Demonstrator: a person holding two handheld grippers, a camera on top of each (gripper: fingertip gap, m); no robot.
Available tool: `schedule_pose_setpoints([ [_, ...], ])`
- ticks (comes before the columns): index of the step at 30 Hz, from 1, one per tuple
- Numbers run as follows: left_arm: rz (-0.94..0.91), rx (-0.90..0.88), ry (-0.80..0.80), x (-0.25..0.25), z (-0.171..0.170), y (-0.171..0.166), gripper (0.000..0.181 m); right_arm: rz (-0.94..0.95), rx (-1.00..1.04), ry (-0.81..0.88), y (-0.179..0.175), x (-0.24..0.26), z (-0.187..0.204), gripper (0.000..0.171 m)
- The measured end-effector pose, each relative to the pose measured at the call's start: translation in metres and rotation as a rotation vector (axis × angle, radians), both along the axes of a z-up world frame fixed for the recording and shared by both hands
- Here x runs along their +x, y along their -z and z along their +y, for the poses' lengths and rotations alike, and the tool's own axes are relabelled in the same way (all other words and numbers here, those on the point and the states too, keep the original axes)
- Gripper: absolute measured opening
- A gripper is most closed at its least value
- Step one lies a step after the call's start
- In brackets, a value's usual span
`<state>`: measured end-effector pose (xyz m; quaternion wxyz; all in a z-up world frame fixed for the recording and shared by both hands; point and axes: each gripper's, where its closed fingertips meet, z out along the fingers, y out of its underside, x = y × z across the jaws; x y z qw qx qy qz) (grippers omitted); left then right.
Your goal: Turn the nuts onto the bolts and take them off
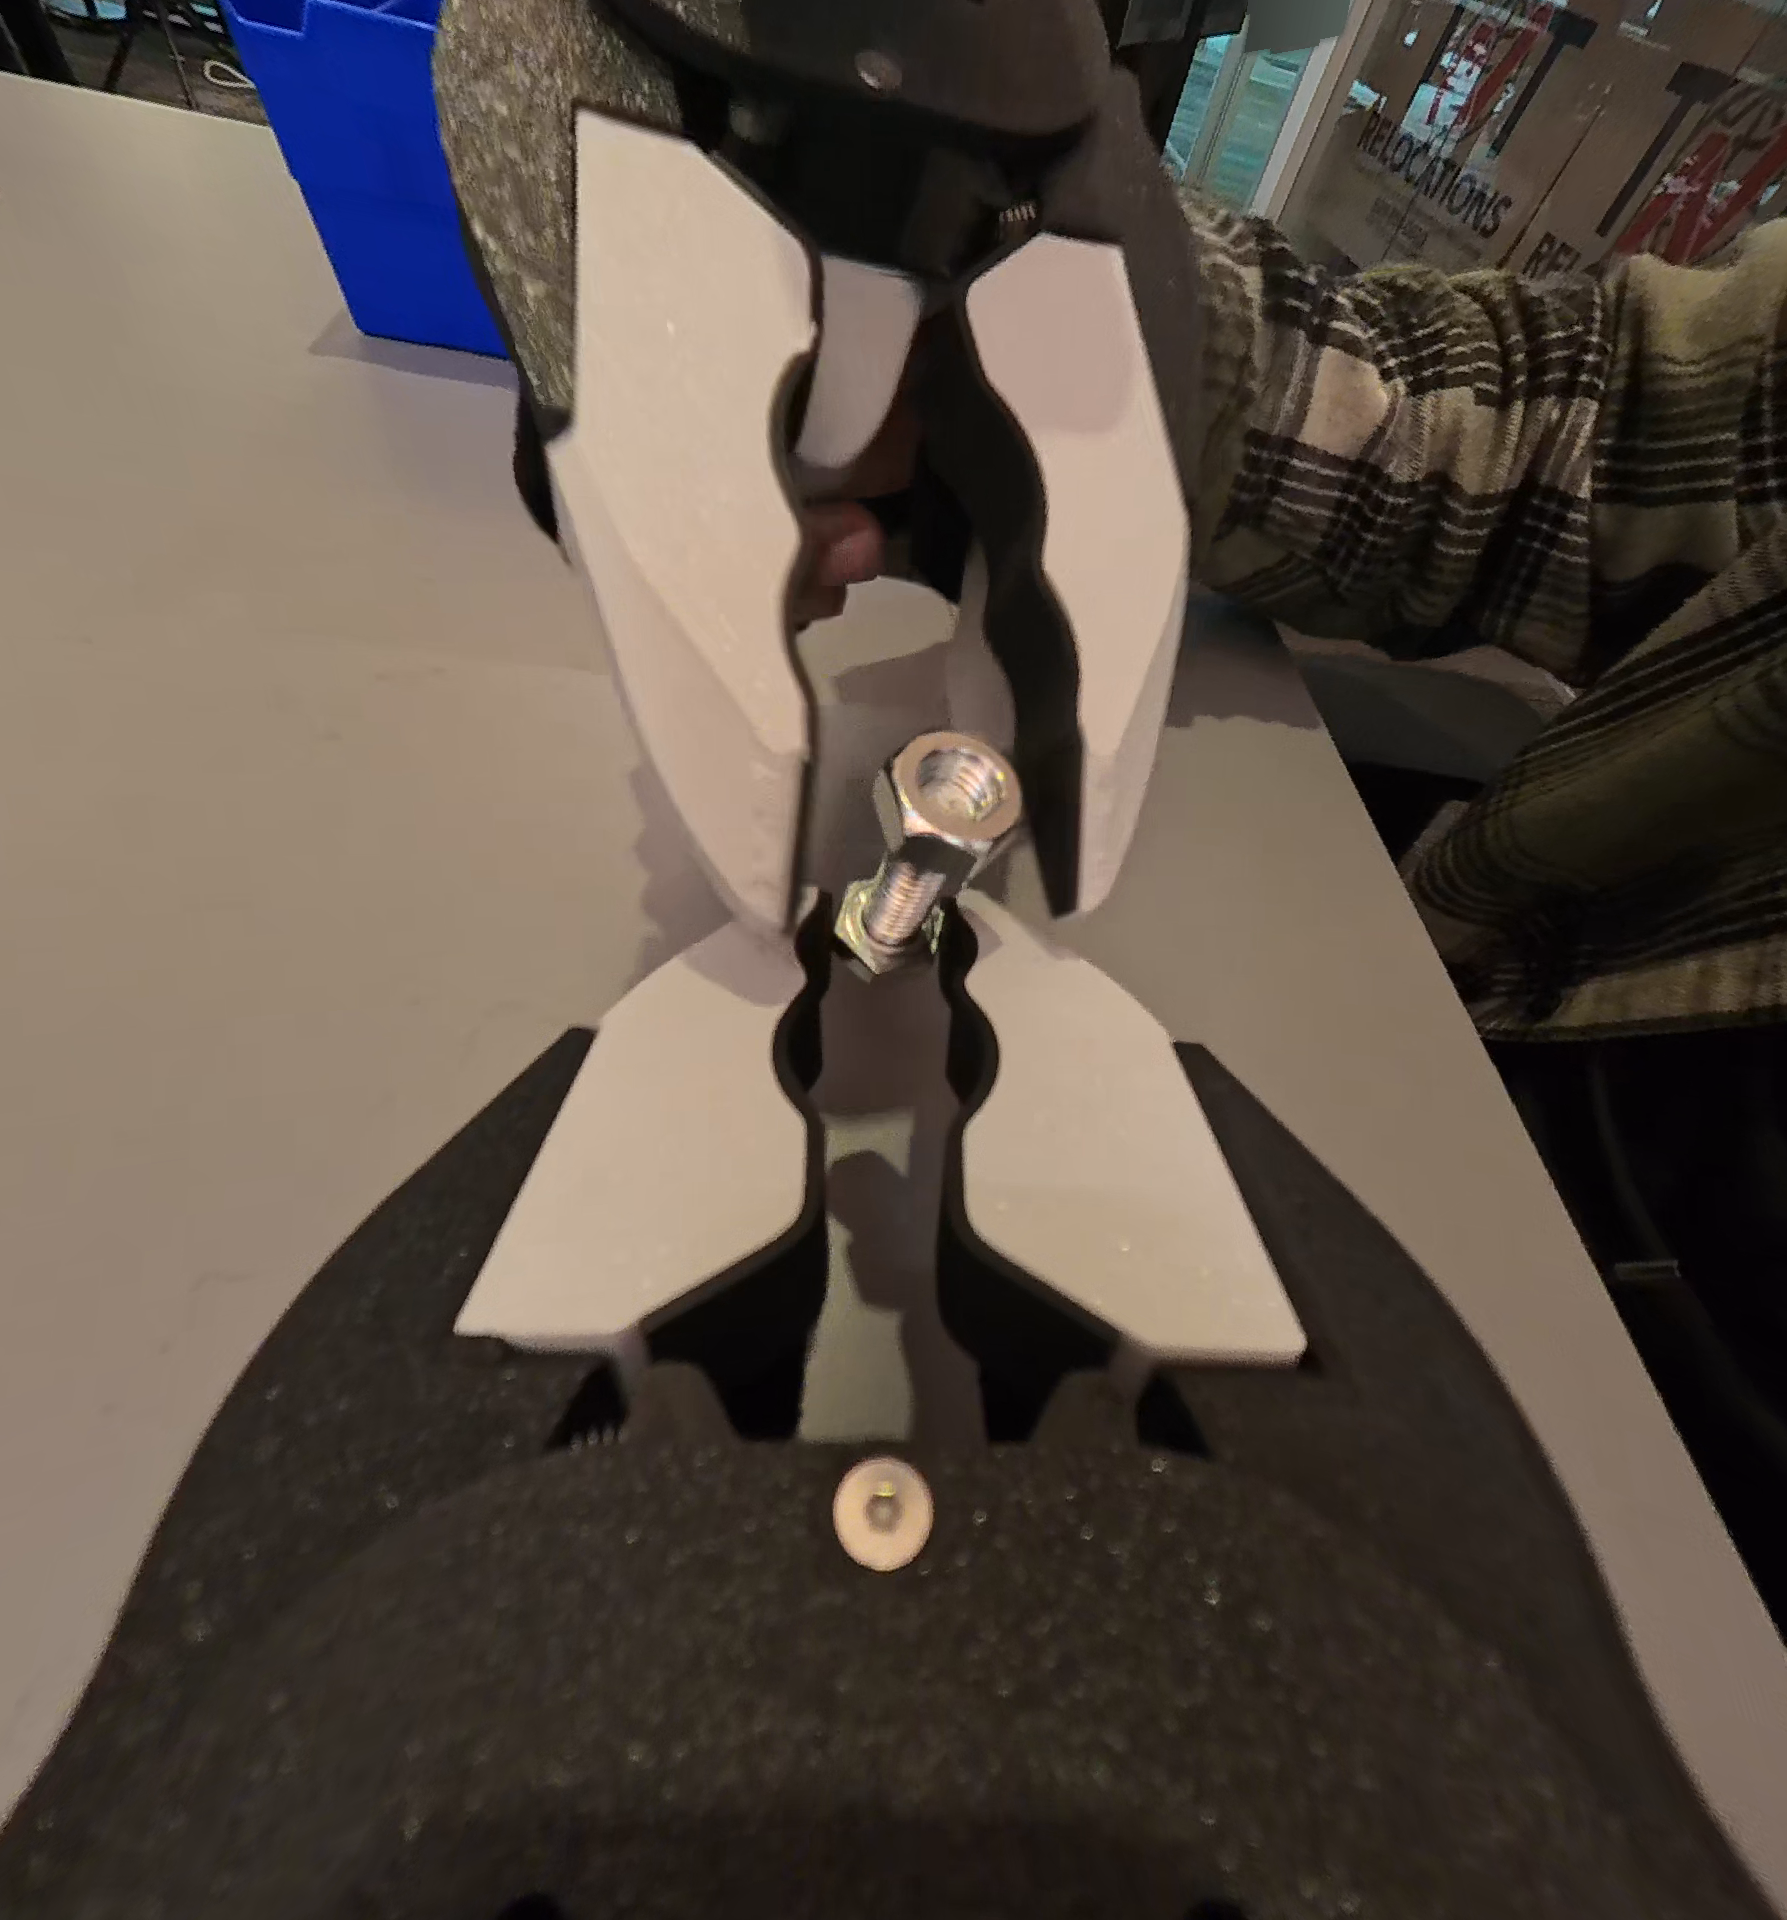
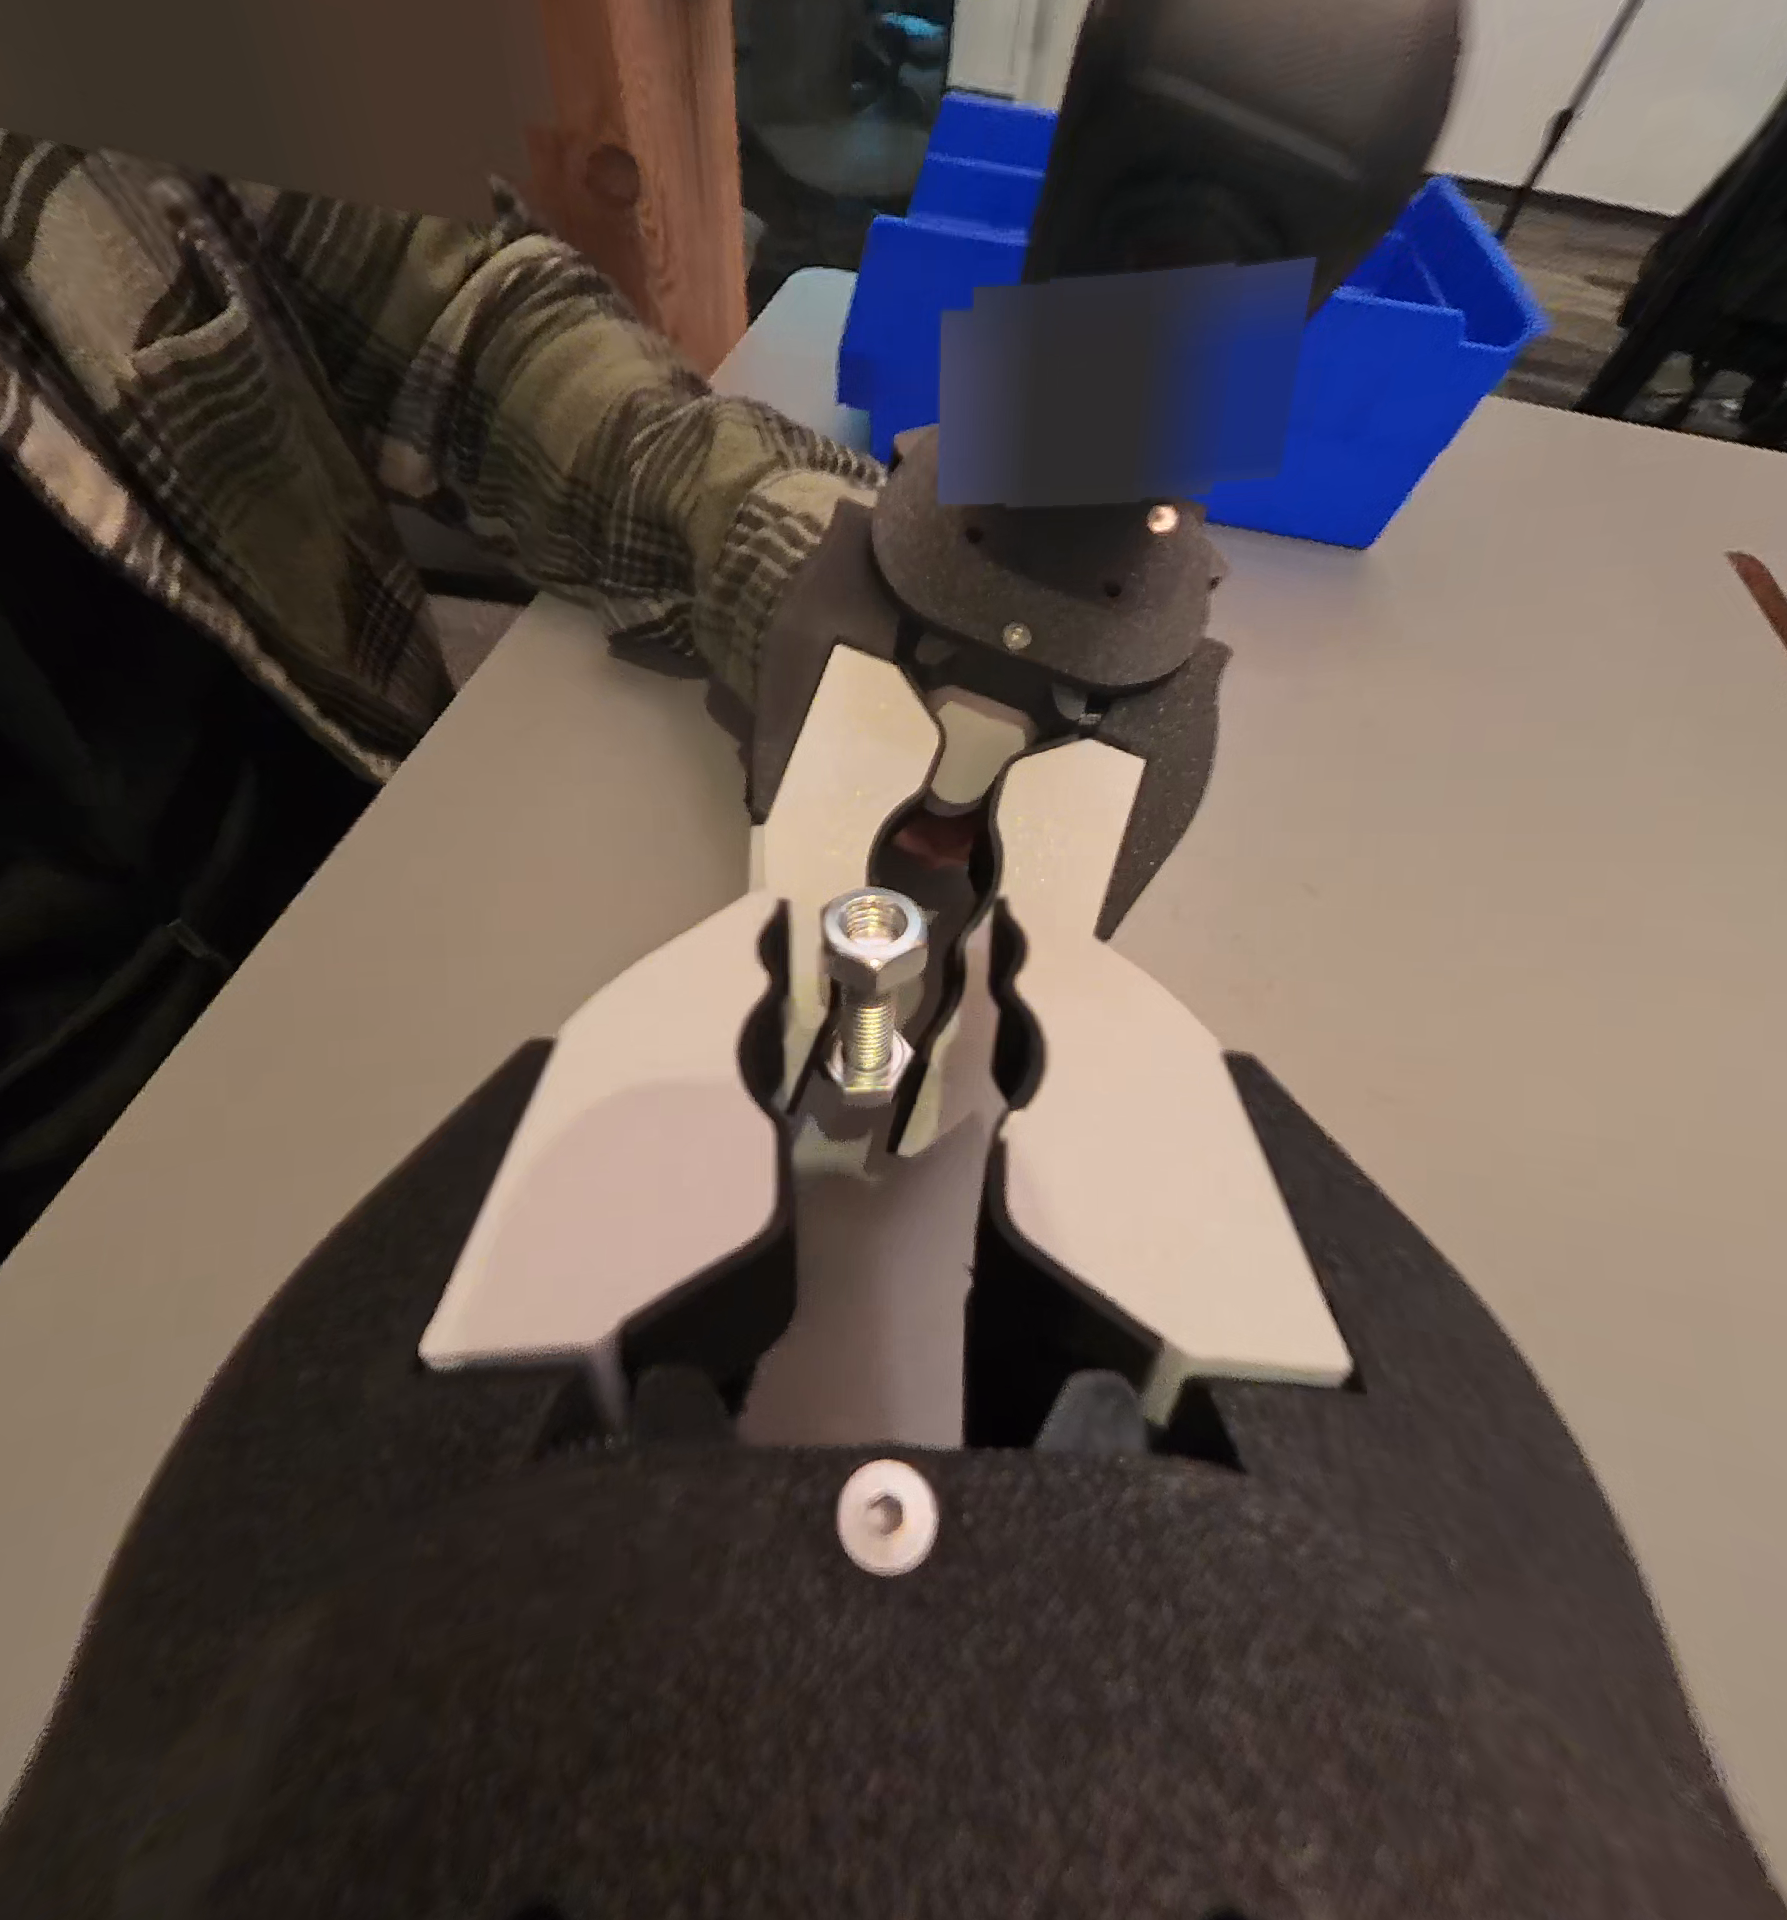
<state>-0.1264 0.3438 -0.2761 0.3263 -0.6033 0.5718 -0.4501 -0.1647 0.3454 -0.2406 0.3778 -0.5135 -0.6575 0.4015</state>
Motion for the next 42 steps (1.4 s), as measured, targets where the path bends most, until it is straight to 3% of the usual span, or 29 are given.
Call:
schedule_pose_setpoints([
  [3, 0.002, 0.006, -0.023, -0.001, 0.004, 0.0, 0.019, 0.099, -0.04, 0.139, -0.012, 0.002, 0.012, 0.058],
  [8, -0.017, 0.018, -0.037, -0.001, 0.006, -0.003, 0.019, 0.168, -0.02, 0.323, -0.014, 0.015, 0.033, 0.073],
  [14, -0.04, 0.03, -0.038, 0.0, 0.006, -0.007, 0.019, 0.214, -0.039, 0.277, -0.025, 0.017, 0.024, 0.065],
  [28, -0.066, 0.046, -0.046, 0.0, 0.006, -0.012, 0.019, 0.258, -0.031, 0.273, -0.029, 0.013, 0.023, 0.068],
  [42, -0.083, 0.031, -0.079, -0.001, 0.011, -0.016, 0.019, 0.272, 0.107, 0.352, -0.035, 0.011, 0.031, 0.066],
])
